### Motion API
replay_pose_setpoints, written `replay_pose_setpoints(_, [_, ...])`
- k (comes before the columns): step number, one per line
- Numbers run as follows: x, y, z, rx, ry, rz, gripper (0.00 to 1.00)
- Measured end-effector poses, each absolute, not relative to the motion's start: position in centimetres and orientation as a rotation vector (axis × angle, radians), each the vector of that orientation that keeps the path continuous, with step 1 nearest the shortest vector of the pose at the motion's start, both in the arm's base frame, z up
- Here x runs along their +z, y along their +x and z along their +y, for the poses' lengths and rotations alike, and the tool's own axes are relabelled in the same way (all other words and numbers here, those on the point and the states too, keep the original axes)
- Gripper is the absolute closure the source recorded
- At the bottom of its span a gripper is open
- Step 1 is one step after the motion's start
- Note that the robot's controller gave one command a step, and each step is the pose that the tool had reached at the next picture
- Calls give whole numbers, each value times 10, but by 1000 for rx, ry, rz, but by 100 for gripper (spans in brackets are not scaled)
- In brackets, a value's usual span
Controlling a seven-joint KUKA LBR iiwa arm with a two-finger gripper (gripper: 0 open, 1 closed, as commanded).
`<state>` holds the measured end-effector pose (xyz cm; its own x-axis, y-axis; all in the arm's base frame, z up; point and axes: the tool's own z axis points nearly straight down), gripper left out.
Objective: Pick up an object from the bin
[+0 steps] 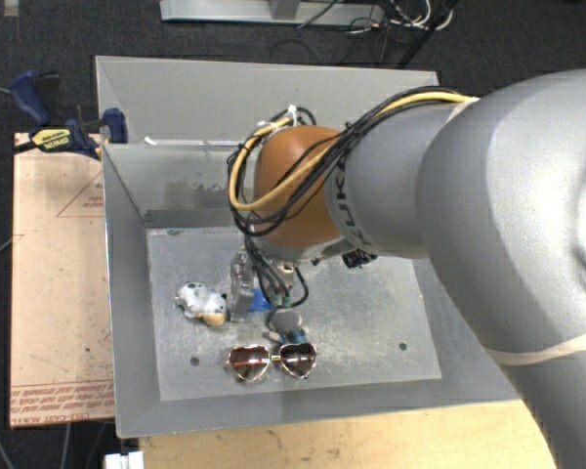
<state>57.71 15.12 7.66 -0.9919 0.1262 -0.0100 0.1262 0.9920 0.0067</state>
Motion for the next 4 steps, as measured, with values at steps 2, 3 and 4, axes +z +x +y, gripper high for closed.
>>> replay_pose_setpoints(2, [91,575,151,1,198,3137,100])
replay_pose_setpoints(3, [107,575,150,0,199,3139,100])
replay_pose_setpoints(4, [127,575,151,1,199,3137,100])
